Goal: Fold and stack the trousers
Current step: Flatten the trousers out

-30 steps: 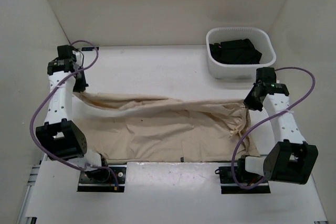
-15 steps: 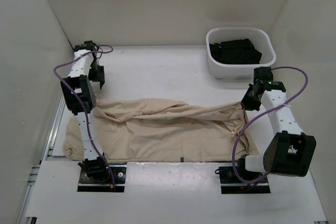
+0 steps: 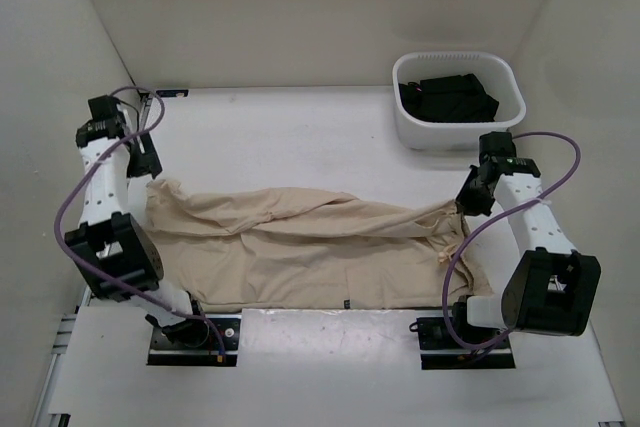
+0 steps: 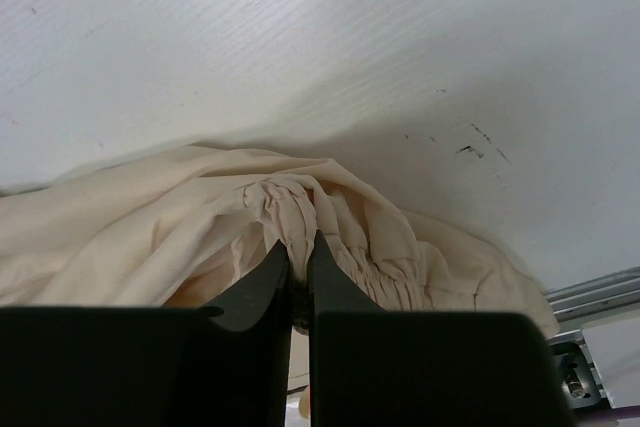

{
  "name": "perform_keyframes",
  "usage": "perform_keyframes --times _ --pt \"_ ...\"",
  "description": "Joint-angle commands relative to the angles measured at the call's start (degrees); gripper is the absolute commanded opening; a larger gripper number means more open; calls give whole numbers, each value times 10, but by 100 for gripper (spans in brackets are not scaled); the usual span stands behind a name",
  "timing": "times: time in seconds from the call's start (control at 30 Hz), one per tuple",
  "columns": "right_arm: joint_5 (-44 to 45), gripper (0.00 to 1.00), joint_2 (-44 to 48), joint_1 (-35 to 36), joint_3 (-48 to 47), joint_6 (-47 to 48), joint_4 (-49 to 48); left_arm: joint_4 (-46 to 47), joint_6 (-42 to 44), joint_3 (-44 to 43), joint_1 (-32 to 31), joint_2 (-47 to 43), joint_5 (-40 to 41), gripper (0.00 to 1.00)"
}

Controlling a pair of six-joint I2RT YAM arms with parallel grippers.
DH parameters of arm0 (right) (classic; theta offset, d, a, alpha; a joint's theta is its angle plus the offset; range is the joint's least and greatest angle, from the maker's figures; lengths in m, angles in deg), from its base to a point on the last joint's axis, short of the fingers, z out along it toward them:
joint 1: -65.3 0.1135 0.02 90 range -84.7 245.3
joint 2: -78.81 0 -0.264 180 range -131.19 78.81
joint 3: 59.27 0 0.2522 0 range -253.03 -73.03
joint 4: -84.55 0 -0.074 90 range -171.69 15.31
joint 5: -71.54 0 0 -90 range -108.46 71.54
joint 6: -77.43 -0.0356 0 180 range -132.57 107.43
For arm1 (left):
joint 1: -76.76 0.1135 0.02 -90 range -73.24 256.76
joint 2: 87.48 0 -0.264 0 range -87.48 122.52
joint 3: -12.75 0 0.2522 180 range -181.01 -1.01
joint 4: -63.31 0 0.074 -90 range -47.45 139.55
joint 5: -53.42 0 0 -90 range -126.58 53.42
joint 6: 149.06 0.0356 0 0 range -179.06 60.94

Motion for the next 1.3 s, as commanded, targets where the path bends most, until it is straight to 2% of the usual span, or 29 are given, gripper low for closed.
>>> perform_keyframes --times 0.0,0.03,0.1,0.13,0.2,0.4,0.5,0.53,0.6,0.7,0.8,0.87,0.97,1.03,1.17,1.27 --pt "-10 0 18 3 7 2 -1 14 1 114 9 -47 -13 95" --pt "-10 0 18 3 13 2 -1 19 1 160 21 -58 -18 95" --pt "-10 0 23 3 13 2 -1 44 1 199 49 -66 -45 95" --pt "-10 0 23 3 19 2 4 44 1 221 70 -66 -81 95" --pt "-10 0 23 3 19 2 4 44 1 232 78 -46 -117 95" --pt "-4 0 34 3 29 2 4 65 1 225 86 9 -168 86" --pt "-4 0 34 3 35 2 4 70 1 197 86 36 -175 64" --pt "-4 0 34 3 35 2 4 70 1 197 86 47 -182 44" --pt "1 0 34 3 27 2 4 70 1 182 86 60 -193 16" --pt "13 0 28 3 -7 2 4 57 1 134 86 74 -193 14" --pt "52 0 8 -3 -87 7 21 32 1 70 86 74 -180 14" --pt "78 0 0 -3 -142 18 34 6 1 -17 86 79 -169 14" --pt "70 0 -12 -3 -152 26 34 -24 1 -133 74 103 -161 14" --pt "56 0 -5 -3 -110 26 39 -54 1 -174 57 111 -161 14" --pt "6 0 48 -3 26 12 -9 -68 1 -148 42 97 -187 14" --pt "17 0 95 -3 80 2 -20 -60 1 -151 42 97 -182 14"
